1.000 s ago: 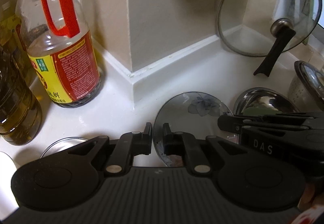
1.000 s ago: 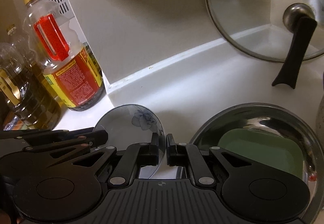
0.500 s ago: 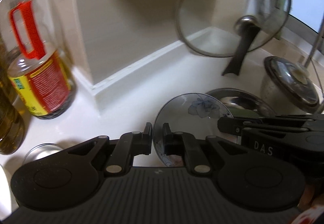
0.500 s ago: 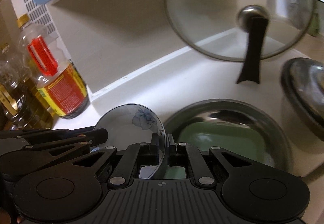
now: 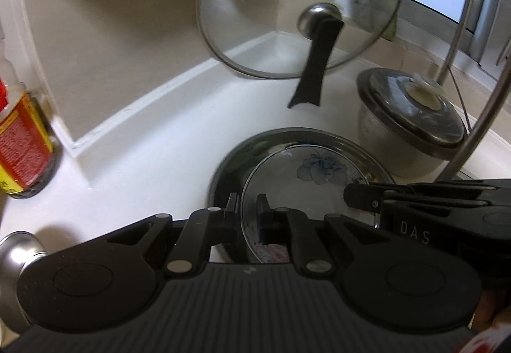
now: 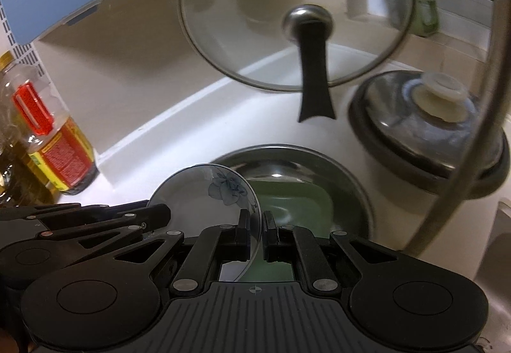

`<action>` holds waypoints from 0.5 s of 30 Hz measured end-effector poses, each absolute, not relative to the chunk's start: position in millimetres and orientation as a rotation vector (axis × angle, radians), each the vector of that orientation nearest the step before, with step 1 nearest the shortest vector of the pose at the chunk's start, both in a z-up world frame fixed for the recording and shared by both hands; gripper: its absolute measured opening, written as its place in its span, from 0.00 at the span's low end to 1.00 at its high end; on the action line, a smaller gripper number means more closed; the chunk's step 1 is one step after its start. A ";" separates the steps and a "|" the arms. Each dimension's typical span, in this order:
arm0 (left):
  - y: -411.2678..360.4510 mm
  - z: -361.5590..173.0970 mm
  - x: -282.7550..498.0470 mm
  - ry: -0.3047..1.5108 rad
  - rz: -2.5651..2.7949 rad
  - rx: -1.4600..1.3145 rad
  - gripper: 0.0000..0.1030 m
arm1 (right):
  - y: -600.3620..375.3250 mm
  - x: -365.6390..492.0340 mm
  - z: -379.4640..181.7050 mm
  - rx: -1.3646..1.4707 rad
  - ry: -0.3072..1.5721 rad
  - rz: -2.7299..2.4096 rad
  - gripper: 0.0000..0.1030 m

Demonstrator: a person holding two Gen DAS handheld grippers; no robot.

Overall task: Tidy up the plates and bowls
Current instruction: 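Carry the white plate over the steel basin with the right tool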

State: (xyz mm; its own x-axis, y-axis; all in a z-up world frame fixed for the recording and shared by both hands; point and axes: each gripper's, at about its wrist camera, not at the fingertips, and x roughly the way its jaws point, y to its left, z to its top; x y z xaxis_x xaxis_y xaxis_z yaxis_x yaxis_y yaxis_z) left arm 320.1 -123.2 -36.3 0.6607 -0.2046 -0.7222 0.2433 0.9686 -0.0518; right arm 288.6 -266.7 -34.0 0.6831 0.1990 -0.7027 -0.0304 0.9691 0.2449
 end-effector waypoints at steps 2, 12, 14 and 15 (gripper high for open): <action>-127.6 -39.1 320.7 0.816 -0.262 0.051 0.09 | -271.3 287.4 -35.9 0.223 0.814 0.117 0.07; -135.9 -53.0 329.8 0.845 -0.276 0.050 0.09 | -281.7 289.3 -46.6 0.228 0.832 0.086 0.07; -136.8 -55.9 332.7 0.850 -0.275 0.051 0.09 | -281.9 290.9 -50.2 0.230 0.837 0.081 0.07; -137.4 -57.3 334.1 0.853 -0.275 0.051 0.09 | -281.9 292.1 -52.0 0.232 0.840 0.078 0.07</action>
